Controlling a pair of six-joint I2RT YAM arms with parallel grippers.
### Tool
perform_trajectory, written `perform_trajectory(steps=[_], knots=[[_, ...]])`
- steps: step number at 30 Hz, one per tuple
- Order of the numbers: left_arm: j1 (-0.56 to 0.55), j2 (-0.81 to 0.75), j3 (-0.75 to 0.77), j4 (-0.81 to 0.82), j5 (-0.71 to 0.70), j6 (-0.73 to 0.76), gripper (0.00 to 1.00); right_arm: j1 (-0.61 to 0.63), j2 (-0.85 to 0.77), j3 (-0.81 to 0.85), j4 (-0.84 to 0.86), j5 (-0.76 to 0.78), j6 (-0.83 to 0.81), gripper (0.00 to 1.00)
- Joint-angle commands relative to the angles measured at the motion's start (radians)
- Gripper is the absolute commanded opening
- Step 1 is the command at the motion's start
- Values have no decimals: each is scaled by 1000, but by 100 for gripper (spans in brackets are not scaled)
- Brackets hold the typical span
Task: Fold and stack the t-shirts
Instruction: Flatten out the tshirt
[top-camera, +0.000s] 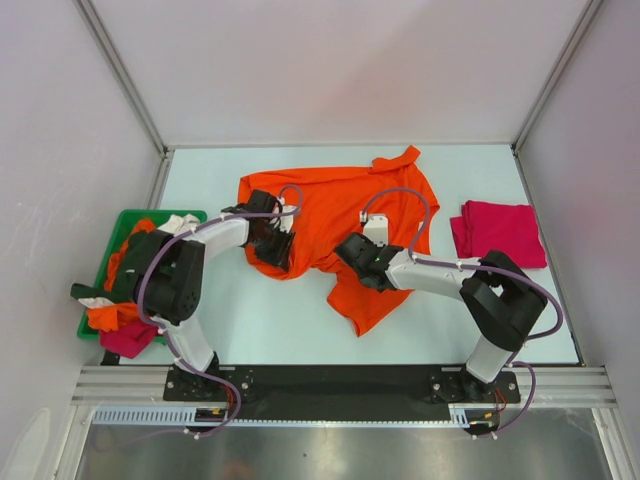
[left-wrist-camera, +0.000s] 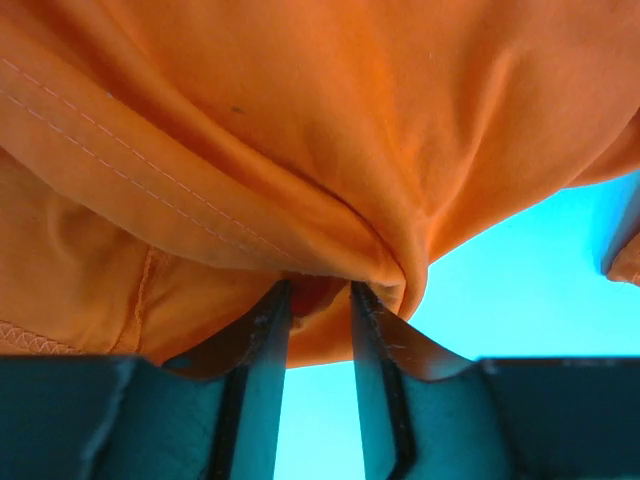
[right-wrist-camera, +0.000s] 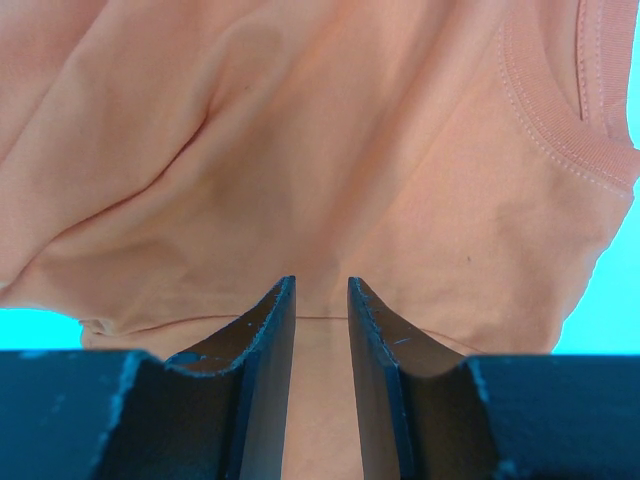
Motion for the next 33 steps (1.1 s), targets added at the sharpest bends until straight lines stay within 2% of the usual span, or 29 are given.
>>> perform_trajectory(steps=[1,4,6,8,12,17,24,29,33], knots=[[-4,-14,11,-15,25,21,33,-1,1,28,-2,49,15,33],[-4,-34,5,-13,2,13,20,-1,4,32,-1,46,15,33],[-4,-56,2,-10,-10,5,6,0,7,37,-1,45,15,33],[-4,-79,-1,-7,-33,1,0,0,4,38,-4,46,17,33],[-4,-114,-13,-1,-47,-10,0,-17,-20,32,-15,43,34,34],[-4,-146,-21,5,-67,-13,0,-6,-117,6,-65,12,17,43],[-4,-173,-21,7,-68,-16,0,140,-240,-98,-156,-3,155,46],[-4,-166,-25,10,-73,-15,0,279,-182,-113,-174,-15,259,47],[-4,-163,-24,11,-78,-16,0,336,-123,-104,-160,-21,317,47]])
